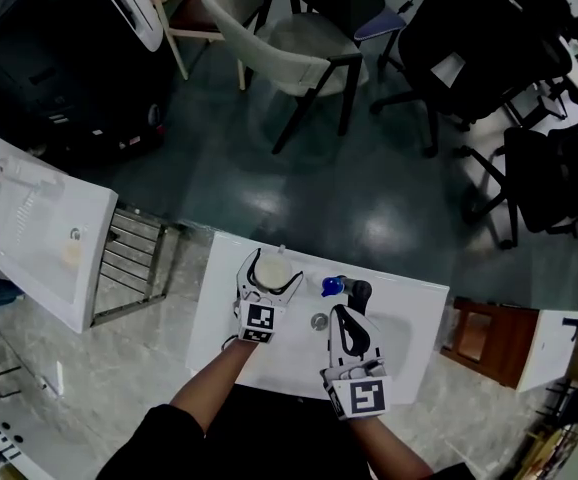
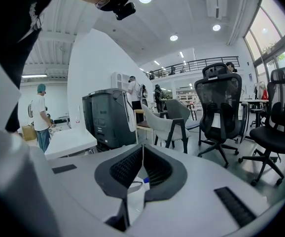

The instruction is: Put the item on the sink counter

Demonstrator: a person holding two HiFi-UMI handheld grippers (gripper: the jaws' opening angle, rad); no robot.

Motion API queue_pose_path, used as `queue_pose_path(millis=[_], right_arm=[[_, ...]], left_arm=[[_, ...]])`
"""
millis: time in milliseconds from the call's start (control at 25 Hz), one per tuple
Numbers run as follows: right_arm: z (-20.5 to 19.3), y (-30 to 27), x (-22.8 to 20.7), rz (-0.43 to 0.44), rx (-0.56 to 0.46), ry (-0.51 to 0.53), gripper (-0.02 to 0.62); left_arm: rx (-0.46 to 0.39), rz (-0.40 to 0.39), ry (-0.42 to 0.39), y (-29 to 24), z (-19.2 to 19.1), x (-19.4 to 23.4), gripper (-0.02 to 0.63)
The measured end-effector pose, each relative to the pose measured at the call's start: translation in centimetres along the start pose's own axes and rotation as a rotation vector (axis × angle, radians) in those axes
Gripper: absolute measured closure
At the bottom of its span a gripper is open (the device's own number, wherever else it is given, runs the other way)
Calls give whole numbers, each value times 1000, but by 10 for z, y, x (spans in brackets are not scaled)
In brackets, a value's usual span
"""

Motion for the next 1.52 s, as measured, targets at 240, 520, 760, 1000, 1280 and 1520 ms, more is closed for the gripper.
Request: queue_pose_path(millis=[240,520,760,1000,1280,1520], right_arm=[[-4,0,-8,15,-42,6,561],[-9,6,-15,9,-55,-26,561],[-7,6,-14,9,-115,-30,561],[-16,9,-16,45,-58,-59,561],[-8,6,-18,49,-82,-50,561],[-12,10,-13,46,-73,-45,561]], left_arm=[[-2,29,-46,-12,-14,-5,158],[-57,26,-63,-13,-19,-11,158],[-63,43,-68,-9,-24,-13,158],[-50,55,-84,-5,-31,-14,156],[-52,30,-106,-11,-31,-14,156],[-45,-2,-105,-13,-31,-12,155]])
Point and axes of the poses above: the fingertips, and each gripper's own axes: y backward along the fingers, x to its left, z out of its top, the point moved 8 cm from there along y, backward along the fingers, and after that the axes turned 4 degrees about y, right-handed, at the moved point
